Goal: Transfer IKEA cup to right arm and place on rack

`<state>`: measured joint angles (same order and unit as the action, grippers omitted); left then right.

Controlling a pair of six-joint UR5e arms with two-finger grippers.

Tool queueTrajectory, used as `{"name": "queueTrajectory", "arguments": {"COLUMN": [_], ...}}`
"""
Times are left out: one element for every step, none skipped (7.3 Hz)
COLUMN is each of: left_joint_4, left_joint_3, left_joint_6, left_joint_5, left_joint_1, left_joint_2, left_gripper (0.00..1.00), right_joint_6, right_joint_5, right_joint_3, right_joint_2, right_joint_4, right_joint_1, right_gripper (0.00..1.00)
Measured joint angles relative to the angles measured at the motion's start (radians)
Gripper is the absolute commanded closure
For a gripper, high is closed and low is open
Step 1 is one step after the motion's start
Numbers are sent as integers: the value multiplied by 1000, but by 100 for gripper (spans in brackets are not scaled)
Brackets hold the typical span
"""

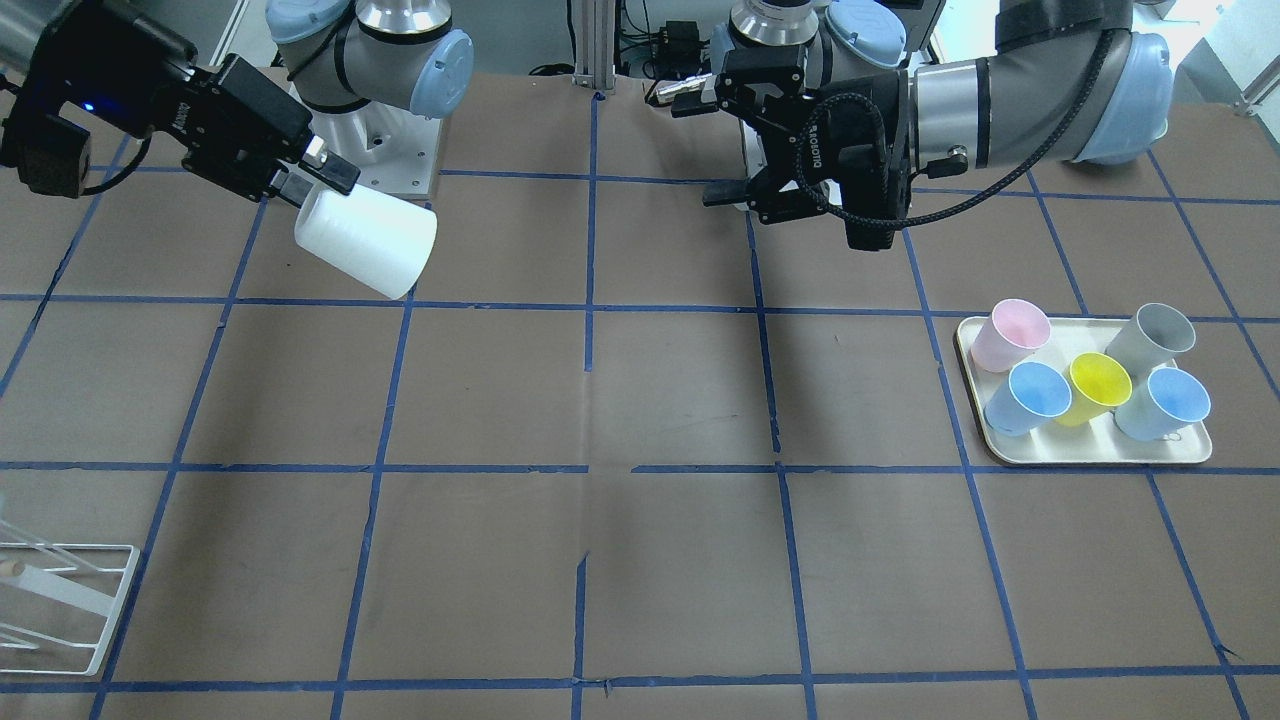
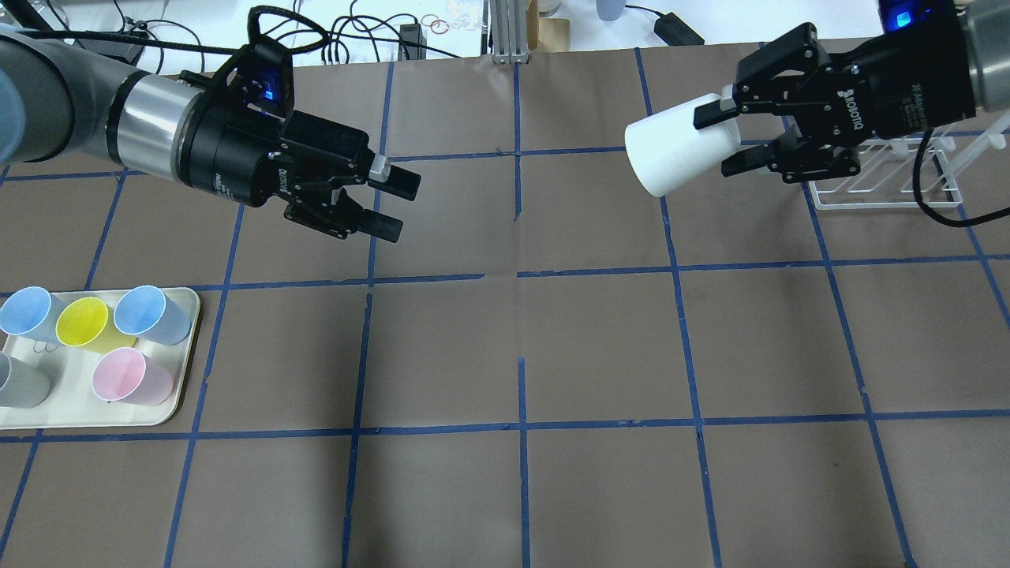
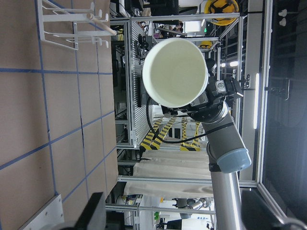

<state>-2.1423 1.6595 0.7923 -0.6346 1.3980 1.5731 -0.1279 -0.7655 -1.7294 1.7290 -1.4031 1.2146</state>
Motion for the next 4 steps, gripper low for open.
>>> {"name": "queueTrajectory", "arguments": {"left_joint_4": [97,175,268,375], "left_joint_3": [0,-2,-3,-4], "left_joint_6": [-76,-180,-334,-487], "left_joint_5": [-115,-205,-280,-373], "left_joint_1": [5,10,19,46], "left_joint_2": [-1,-1,2,3], "left_gripper": [0,0,0,0], "right_joint_6": [-41,-125,-226,-335], "right_joint_5": [-112,-220,-326,-421], "right_joint_3": [20,36,44,47], "right_joint_2": [1,2,3,3], "right_joint_4": [-19,-36,-67,-106], "right_joint_1": [0,0,2,3], "right_gripper": [100,100,100,100]}}
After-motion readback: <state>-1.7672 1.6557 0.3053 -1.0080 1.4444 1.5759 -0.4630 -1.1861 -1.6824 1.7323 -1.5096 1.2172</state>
